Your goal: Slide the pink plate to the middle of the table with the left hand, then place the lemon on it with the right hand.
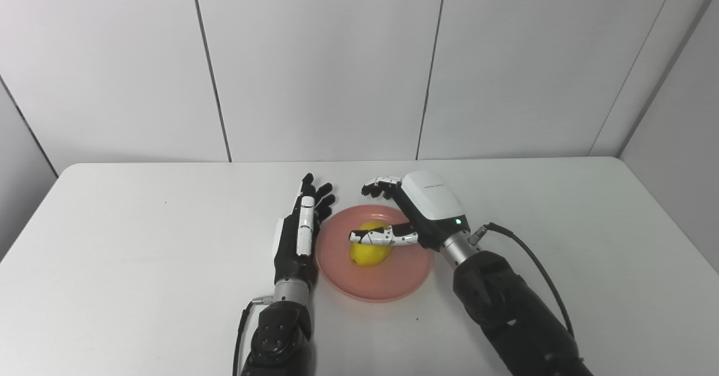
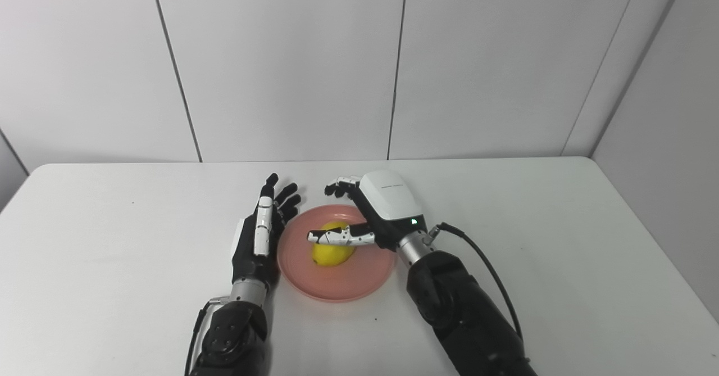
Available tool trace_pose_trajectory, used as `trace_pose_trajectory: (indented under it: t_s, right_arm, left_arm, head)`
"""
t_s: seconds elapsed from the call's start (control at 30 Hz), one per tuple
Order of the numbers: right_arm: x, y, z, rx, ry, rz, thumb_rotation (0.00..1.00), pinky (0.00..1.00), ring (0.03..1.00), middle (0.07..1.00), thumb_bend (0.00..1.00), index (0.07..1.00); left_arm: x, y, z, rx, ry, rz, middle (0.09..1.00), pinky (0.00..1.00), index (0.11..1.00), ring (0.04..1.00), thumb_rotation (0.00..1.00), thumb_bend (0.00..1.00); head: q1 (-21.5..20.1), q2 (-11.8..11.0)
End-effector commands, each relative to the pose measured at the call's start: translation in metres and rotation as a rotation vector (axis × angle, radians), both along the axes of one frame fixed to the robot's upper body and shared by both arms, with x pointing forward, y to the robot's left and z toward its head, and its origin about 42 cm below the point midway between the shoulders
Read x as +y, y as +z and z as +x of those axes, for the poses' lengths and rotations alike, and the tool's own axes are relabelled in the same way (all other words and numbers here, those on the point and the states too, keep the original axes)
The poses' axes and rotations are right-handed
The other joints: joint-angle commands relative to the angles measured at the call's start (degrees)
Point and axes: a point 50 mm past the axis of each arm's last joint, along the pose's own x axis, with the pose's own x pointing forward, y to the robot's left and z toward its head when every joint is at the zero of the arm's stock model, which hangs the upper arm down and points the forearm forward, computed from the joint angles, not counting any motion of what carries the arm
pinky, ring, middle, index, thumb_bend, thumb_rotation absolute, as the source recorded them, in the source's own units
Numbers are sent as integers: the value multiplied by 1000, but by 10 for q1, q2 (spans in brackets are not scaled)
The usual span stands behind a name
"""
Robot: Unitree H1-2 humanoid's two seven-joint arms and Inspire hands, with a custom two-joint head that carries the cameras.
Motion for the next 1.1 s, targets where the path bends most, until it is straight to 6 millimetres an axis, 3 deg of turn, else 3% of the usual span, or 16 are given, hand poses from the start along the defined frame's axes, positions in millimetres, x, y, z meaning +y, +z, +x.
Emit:
trace_pose_trajectory:
  t_s: [0.0,0.17,0.37,0.7,0.83,1.07]
  right_arm:
    - [-1,25,4,-85,14,85,863,648,702,722,705,687]
    - [-7,22,8,-108,11,263,883,562,653,700,705,688]
    - [-12,16,9,-8,-7,524,918,666,753,772,754,730]
    - [-20,-4,9,55,-81,950,987,807,819,824,650,796]
    - [-25,-16,9,94,-135,1031,1000,884,878,868,710,833]
    - [-30,-34,8,162,-196,1161,1000,877,855,850,695,846]
  left_arm:
    - [12,-6,1,21,25,53,861,857,945,839,998,671]
    - [21,0,8,-10,57,110,849,833,927,814,1000,667]
    - [29,7,18,-25,74,107,847,865,917,812,1000,712]
    - [50,28,39,-16,96,98,933,980,963,942,1000,663]
    - [57,31,42,-12,121,106,940,984,957,946,1000,664]
    - [65,22,44,-22,143,138,952,998,951,960,1000,685]
  head:
    - [1,0]
    - [3,-1]
    - [6,-6]
    - [7,-4]
    - [7,-3]
    - [6,-2]
